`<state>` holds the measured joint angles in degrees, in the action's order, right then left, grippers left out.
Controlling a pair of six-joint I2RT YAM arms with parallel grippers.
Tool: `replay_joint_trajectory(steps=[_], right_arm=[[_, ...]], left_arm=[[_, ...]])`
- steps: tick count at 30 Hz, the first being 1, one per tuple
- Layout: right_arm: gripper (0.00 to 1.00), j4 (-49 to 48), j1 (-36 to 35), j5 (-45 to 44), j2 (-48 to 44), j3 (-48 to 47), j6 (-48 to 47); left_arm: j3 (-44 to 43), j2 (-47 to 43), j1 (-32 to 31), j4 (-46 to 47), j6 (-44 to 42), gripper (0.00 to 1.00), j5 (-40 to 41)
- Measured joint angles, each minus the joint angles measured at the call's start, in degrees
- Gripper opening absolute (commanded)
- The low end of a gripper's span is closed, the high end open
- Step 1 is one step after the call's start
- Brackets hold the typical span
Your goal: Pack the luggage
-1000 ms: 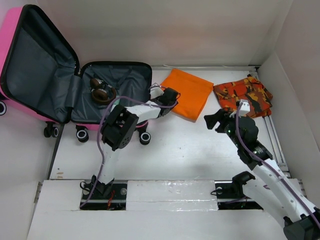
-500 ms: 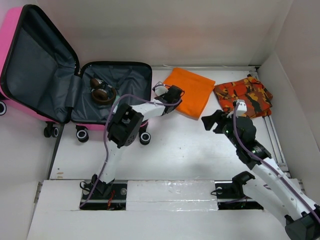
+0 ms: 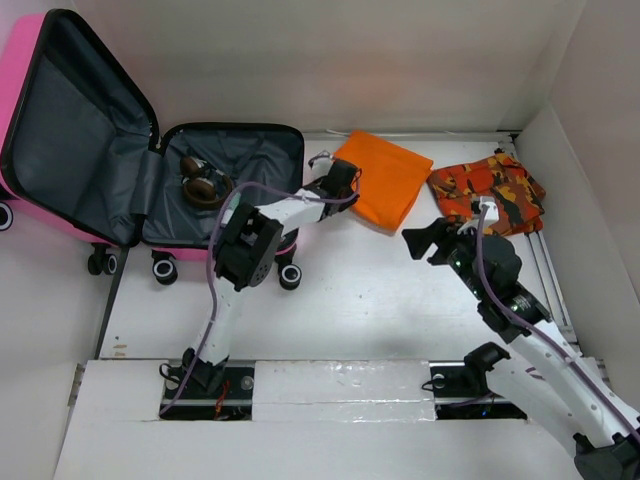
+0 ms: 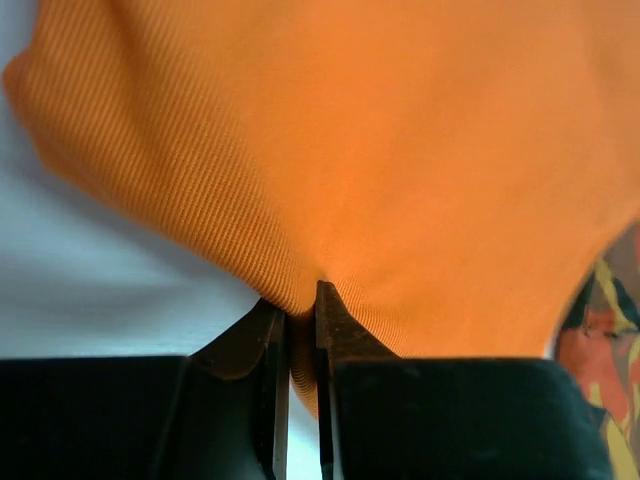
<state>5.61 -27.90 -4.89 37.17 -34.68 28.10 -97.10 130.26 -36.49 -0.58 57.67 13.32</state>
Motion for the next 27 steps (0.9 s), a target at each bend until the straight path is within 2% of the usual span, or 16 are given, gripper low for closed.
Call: replay_joint_trajectory(steps=[6,8,13,17,23,27], right_arm=[[0.78,0.0,-0.4,0.1,0.7,-1.2,-0.3],[0.78,-0.2,-0.4,0.4,1.3,-1.4,-0.4],[0.78,-1.2,-0.6,1.6,3.4,-1.9,-0.7],[0.78,-1.9,-0.7,2.8,3.8,-1.9,-0.9],[0.78,-2.9,-0.7,3.4,3.5,-1.9,-0.9],[0.78,-3.2,-0.7,3.4,3.3,-1.9,-0.9]], left_arm=[[-19.9,0.3,4.1,-12.6,-17.7,0.00,-9.2],[-23.5,-0.9,6.6,-14.3,-22.2,0.00,-13.0],[-24.4,-6.0,14.8,-21.5,-31.1,0.00,-18.5],[-21.0,-9.5,21.7,-24.7,-35.9,0.00,-18.9],[-7.0,-15.5,31.9,-21.2,-36.5,0.00,-22.6],[-1.9,-16.2,38.5,-19.3,-36.3,0.00,-22.6]])
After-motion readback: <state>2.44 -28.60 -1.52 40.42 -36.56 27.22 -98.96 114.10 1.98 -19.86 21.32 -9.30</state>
